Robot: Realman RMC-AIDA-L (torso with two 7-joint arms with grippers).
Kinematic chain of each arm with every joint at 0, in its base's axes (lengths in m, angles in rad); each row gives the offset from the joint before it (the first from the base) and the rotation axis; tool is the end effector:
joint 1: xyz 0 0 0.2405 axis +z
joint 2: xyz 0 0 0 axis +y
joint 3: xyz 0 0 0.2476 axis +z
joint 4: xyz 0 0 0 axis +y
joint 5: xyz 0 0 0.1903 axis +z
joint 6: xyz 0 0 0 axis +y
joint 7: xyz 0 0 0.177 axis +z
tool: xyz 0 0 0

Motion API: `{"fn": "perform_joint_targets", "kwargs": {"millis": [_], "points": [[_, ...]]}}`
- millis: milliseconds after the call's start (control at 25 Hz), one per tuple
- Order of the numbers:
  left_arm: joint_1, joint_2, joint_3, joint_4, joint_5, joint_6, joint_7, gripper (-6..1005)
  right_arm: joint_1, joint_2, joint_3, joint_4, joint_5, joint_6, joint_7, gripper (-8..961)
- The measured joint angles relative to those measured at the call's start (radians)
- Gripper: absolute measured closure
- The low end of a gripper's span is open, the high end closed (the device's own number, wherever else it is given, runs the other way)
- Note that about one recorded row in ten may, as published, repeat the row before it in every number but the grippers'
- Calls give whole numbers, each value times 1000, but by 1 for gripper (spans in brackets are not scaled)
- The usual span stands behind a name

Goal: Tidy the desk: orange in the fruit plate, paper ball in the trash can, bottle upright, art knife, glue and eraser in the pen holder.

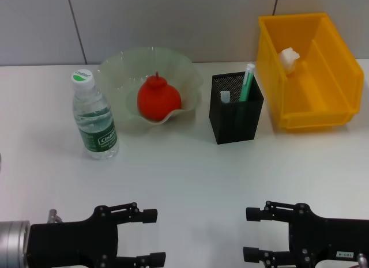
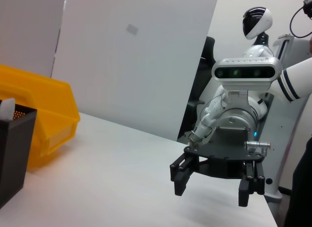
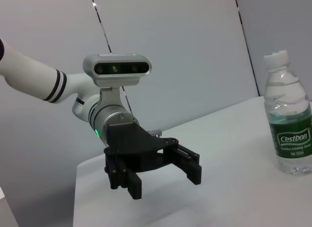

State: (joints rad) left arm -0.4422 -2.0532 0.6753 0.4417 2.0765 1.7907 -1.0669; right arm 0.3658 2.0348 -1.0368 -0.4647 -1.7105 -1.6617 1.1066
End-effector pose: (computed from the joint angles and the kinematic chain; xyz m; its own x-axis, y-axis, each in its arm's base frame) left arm -0.2460 0.2395 -0.0457 0.7866 0.2859 0.5473 0.3063 -0.9503 0.0563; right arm 0.2461 0.2412 -0.0537 0.7688 -0.3016 -0.5639 -0.3510 -0.9361 0.0220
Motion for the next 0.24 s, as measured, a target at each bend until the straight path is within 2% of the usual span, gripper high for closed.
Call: {"fn": "perform_joint_targets", "kwargs": {"millis": [240], "points": [[-3, 12, -5, 4, -2, 3, -7, 188, 16, -1, 0, 0, 0, 0, 12, 179]]}}
